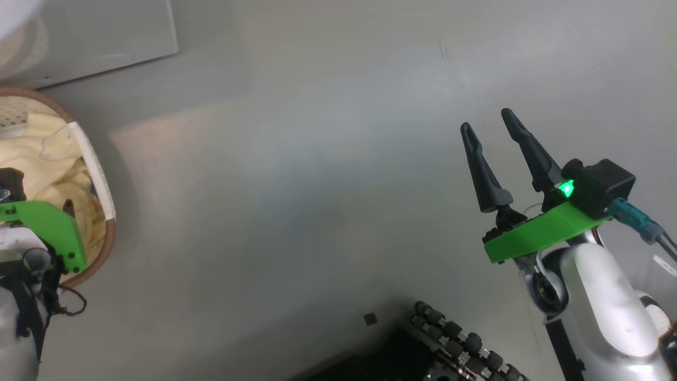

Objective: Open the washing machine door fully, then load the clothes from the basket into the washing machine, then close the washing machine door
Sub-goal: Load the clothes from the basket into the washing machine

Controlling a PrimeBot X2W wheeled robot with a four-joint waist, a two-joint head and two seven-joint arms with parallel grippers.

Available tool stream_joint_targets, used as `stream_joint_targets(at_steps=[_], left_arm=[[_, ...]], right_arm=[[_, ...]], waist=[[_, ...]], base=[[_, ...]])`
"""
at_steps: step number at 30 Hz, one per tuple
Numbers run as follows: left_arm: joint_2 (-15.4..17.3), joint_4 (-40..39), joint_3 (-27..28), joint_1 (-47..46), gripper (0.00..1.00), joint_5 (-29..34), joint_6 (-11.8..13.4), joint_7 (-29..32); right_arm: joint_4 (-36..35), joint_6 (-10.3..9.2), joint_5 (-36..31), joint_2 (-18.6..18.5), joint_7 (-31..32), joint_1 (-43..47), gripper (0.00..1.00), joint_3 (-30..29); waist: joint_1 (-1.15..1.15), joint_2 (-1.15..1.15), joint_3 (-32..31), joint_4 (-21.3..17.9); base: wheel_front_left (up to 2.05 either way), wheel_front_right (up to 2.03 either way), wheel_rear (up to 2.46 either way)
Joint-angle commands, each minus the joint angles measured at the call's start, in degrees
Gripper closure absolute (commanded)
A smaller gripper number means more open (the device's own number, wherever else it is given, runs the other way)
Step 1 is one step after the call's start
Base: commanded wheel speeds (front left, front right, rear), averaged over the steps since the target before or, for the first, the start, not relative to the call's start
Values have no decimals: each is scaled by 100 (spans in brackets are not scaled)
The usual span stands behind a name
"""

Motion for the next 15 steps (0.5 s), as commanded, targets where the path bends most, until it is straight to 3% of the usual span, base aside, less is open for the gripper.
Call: stream_joint_targets(at_steps=[1,15], left_arm=[[258,15,99,-83,0,-147,3,112],[454,438,-288,-545,0,-522,1,584]], right_arm=[[-183,-17,54,-31,-53,43,0,70],[-371,-17,93,-31,-54,165,0,217]], waist=[[0,0,150,-109],[0,0,470,-155]], base=[[0,0,0],[0,0,0]])
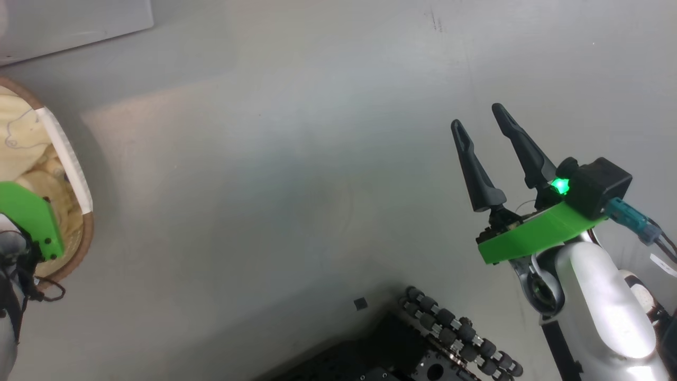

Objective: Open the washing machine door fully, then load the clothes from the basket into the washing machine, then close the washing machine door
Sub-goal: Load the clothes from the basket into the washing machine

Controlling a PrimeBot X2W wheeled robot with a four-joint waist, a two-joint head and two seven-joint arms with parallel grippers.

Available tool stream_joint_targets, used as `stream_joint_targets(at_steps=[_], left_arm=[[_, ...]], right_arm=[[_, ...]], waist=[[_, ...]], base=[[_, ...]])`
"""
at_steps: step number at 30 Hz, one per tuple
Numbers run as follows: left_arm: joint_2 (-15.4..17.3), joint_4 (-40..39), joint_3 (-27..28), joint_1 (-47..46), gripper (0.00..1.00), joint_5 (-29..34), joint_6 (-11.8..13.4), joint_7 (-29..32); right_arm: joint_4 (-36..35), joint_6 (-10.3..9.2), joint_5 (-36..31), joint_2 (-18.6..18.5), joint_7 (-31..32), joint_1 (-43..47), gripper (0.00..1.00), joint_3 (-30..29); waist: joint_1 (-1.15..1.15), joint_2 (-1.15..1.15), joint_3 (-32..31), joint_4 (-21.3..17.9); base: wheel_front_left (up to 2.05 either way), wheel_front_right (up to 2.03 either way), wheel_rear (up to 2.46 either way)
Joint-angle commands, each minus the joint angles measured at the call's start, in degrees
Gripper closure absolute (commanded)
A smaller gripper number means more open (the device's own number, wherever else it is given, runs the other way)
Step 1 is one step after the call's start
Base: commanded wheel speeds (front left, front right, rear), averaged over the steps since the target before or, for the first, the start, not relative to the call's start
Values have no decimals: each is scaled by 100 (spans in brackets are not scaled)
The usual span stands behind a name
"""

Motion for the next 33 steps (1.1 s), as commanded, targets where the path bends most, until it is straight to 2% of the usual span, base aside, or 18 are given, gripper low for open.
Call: stream_joint_targets(at_steps=[1,19,20,21,33], left_arm=[[265,2,86,-55,0,-26,4,5],[127,452,-53,-612,0,5,378,154],[120,457,-33,-618,11,-24,377,127],[104,461,2,-619,100,-69,370,75],[-123,489,24,-476,100,-263,180,-283]], right_arm=[[-156,-17,32,-33,-54,188,0,37],[-536,-17,-3,-33,-54,629,0,-120],[-542,-17,-7,-33,-54,633,0,-114],[-544,-17,-4,-33,-54,635,0,-102],[-424,-17,-144,-33,-54,427,0,-93]], waist=[[0,0,19,0],[0,0,358,111],[0,0,362,119],[0,0,361,122],[0,0,134,190]], base=[[0,0,0],[4,4,4],[4,4,4],[2,2,2],[0,0,0]])
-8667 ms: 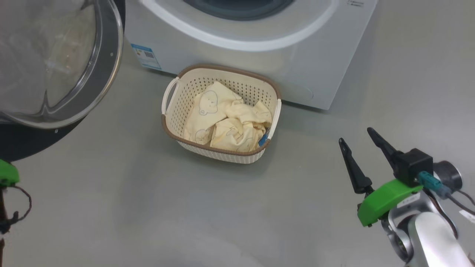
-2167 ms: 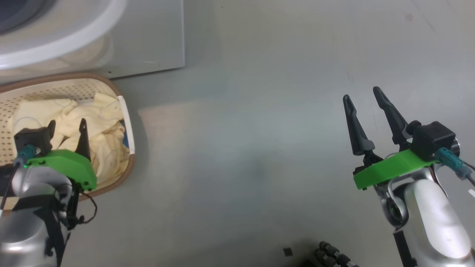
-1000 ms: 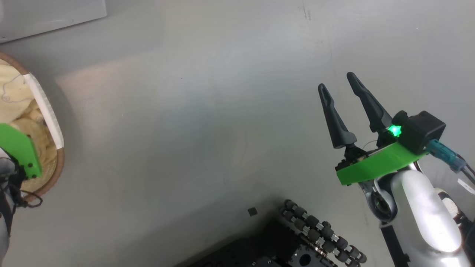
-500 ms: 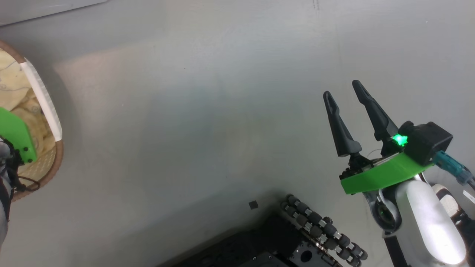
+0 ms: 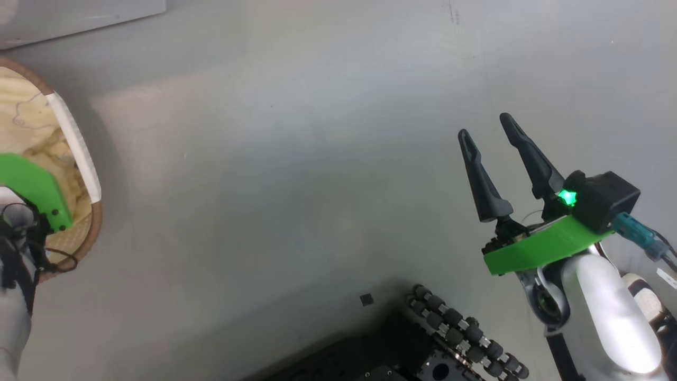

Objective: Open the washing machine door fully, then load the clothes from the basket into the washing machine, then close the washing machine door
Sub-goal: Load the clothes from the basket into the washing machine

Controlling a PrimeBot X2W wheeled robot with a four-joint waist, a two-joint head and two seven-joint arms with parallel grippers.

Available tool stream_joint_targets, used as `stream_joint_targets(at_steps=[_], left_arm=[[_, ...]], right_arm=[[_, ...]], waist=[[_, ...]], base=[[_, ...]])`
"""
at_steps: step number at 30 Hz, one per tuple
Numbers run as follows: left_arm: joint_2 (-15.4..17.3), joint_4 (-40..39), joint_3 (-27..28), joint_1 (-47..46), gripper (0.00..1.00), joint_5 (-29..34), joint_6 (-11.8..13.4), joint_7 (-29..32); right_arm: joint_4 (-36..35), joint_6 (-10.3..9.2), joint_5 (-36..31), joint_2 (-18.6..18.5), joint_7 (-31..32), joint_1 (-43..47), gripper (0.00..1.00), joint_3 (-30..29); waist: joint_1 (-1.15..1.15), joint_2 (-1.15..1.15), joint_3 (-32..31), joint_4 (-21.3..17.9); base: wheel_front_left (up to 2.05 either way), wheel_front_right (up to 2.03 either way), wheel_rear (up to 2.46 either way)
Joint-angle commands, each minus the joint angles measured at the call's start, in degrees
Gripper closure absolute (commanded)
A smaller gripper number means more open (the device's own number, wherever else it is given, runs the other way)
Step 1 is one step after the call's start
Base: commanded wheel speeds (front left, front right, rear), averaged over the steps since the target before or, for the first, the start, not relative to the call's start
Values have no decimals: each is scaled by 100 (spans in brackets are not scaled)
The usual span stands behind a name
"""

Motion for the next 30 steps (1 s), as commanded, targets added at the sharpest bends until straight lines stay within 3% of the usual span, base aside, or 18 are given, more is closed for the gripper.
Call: stream_joint_targets(at_steps=[1,8,30], left_arm=[[116,-30,123,172,100,-72,-31,-116],[15,-34,170,354,100,-216,-108,-438],[-495,-588,-202,1346,100,-283,-192,-2153]], right_arm=[[-57,-17,-59,-47,-53,55,0,69],[121,-17,-130,-47,-53,-198,0,130],[842,-17,-523,-47,-53,-157,0,-169]], waist=[[0,0,-84,38],[0,0,-355,85],[0,0,-2082,1065]], base=[[0,0,0],[0,0,0],[0,0,0]])
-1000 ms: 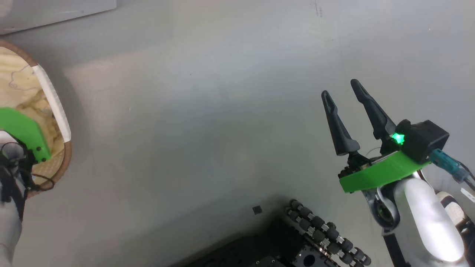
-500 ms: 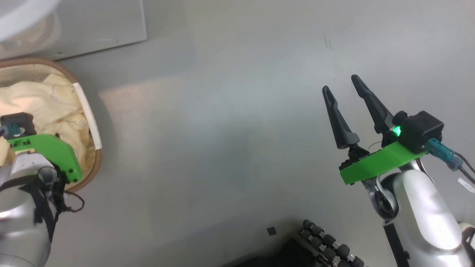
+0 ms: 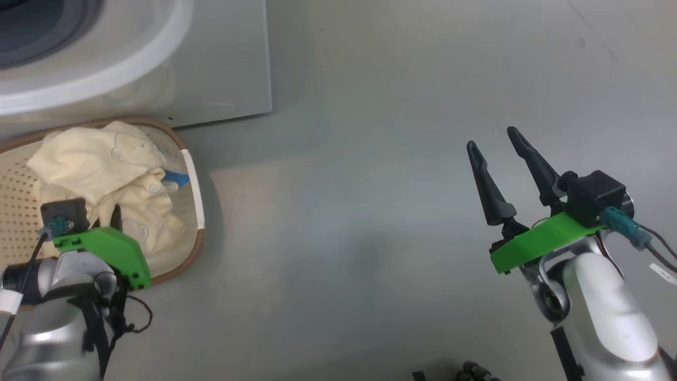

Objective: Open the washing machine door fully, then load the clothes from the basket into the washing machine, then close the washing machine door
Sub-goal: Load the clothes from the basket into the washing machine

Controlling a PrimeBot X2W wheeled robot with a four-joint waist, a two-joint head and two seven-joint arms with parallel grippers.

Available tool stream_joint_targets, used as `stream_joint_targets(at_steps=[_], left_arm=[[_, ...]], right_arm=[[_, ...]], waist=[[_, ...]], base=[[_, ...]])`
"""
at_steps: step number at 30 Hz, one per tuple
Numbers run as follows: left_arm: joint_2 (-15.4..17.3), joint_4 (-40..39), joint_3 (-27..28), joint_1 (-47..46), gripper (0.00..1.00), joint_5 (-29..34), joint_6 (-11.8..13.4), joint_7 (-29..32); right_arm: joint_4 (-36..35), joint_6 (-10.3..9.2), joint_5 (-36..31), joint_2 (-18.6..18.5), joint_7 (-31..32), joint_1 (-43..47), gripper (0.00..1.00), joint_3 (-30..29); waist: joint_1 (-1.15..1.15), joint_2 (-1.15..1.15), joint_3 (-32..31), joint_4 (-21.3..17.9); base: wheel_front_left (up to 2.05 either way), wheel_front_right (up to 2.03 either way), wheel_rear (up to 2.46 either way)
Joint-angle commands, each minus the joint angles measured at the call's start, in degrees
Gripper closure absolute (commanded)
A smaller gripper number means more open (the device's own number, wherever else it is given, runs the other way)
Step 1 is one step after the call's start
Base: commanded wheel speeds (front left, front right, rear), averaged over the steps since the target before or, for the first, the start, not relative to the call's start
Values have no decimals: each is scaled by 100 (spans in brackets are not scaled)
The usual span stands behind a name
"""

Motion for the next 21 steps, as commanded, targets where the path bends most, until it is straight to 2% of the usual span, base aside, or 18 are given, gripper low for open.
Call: stream_joint_targets(at_steps=[1,7,14,21], left_arm=[[186,-130,115,40,100,-12,4,-117],[188,-670,199,240,100,108,205,-265],[343,-2304,673,948,100,542,669,-272],[295,-3320,1121,1651,100,824,786,-272]], right_arm=[[-109,-17,-62,-42,-53,128,0,48],[-22,-17,-193,-42,-53,163,0,12],[90,-17,-239,-42,-53,224,0,46],[199,-17,-242,-42,-53,298,0,47]], waist=[[1,0,-213,218],[1,0,-483,503],[1,0,-816,747],[1,0,-1137,861]], base=[[0,0,0],[0,0,0],[0,0,0],[0,0,0]])
